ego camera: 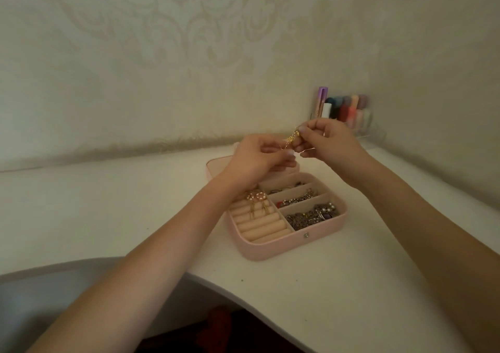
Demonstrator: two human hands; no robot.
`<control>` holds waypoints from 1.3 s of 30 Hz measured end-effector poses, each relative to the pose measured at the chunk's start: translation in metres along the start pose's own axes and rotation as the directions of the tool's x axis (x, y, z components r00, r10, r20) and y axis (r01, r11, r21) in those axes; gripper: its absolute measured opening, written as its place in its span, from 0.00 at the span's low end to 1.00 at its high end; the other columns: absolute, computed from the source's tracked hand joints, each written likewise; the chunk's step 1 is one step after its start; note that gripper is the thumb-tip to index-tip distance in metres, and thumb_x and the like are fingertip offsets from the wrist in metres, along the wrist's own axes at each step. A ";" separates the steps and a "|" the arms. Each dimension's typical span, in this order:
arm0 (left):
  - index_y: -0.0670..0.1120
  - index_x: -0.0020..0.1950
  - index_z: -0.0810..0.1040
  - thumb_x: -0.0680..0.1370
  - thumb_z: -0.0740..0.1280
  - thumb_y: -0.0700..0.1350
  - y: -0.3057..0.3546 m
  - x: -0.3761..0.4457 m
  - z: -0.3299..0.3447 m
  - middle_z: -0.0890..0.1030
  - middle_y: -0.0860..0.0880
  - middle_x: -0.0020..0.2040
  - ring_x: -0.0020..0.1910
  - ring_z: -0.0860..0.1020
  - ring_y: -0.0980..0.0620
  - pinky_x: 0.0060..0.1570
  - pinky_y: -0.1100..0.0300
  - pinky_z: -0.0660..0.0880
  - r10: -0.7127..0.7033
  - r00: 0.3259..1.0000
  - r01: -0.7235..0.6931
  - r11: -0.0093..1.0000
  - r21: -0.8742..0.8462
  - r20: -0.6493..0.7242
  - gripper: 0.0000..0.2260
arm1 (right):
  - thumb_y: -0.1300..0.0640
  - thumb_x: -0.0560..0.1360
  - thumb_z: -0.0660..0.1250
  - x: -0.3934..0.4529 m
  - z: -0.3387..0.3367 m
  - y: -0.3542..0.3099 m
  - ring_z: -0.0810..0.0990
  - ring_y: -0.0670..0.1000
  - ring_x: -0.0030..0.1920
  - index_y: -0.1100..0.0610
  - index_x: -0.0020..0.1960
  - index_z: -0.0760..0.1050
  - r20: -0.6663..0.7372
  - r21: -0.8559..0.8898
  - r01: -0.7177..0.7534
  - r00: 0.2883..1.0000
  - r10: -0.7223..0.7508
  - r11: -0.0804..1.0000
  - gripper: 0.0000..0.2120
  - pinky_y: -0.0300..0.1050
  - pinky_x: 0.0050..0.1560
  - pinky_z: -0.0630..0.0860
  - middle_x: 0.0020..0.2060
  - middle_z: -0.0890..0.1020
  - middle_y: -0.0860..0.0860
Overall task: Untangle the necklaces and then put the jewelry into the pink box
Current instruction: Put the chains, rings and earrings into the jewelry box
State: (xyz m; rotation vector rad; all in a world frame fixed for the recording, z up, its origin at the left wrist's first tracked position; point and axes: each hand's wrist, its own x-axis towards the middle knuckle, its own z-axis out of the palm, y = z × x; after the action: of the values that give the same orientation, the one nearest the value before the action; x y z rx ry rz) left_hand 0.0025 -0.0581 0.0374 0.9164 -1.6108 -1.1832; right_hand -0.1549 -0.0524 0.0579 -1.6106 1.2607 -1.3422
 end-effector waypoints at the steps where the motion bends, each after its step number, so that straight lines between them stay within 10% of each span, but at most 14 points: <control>1: 0.37 0.50 0.80 0.75 0.68 0.35 0.001 -0.002 -0.002 0.82 0.43 0.38 0.34 0.82 0.56 0.40 0.65 0.79 0.004 0.998 -0.005 1.000 -0.017 -0.067 0.04 | 0.62 0.79 0.61 -0.001 0.000 0.000 0.79 0.43 0.32 0.60 0.47 0.76 -0.022 -0.021 -0.012 1.000 0.011 1.000 0.06 0.36 0.36 0.77 0.35 0.82 0.52; 23: 0.39 0.51 0.76 0.76 0.66 0.34 0.031 -0.081 -0.023 0.82 0.42 0.34 0.32 0.83 0.51 0.35 0.57 0.82 0.028 0.965 0.008 0.991 0.137 -0.260 0.05 | 0.59 0.71 0.73 -0.075 0.037 -0.022 0.79 0.46 0.36 0.56 0.52 0.81 0.175 -0.077 0.068 0.983 -0.053 0.995 0.10 0.39 0.43 0.77 0.38 0.82 0.55; 30: 0.39 0.46 0.79 0.76 0.65 0.33 0.037 -0.088 -0.017 0.82 0.42 0.36 0.32 0.83 0.53 0.37 0.63 0.81 -0.060 0.967 0.079 0.994 0.069 -0.246 0.04 | 0.57 0.70 0.74 -0.076 0.049 -0.015 0.75 0.45 0.34 0.56 0.44 0.80 0.024 -0.172 0.167 0.986 -0.165 0.971 0.05 0.40 0.39 0.74 0.33 0.80 0.50; 39: 0.39 0.43 0.83 0.75 0.69 0.36 0.035 -0.104 -0.030 0.83 0.46 0.38 0.36 0.84 0.53 0.36 0.61 0.80 0.106 0.971 -0.008 0.908 0.419 -0.213 0.03 | 0.61 0.71 0.74 -0.080 0.044 -0.024 0.80 0.47 0.31 0.59 0.46 0.81 0.151 -0.155 0.102 0.985 -0.079 0.983 0.05 0.44 0.40 0.81 0.34 0.83 0.55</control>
State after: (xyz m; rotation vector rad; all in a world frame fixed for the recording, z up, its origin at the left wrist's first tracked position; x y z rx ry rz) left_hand 0.0618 0.0380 0.0503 1.2182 -1.7127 -0.6667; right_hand -0.1060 0.0275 0.0447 -1.8634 1.2480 -1.1777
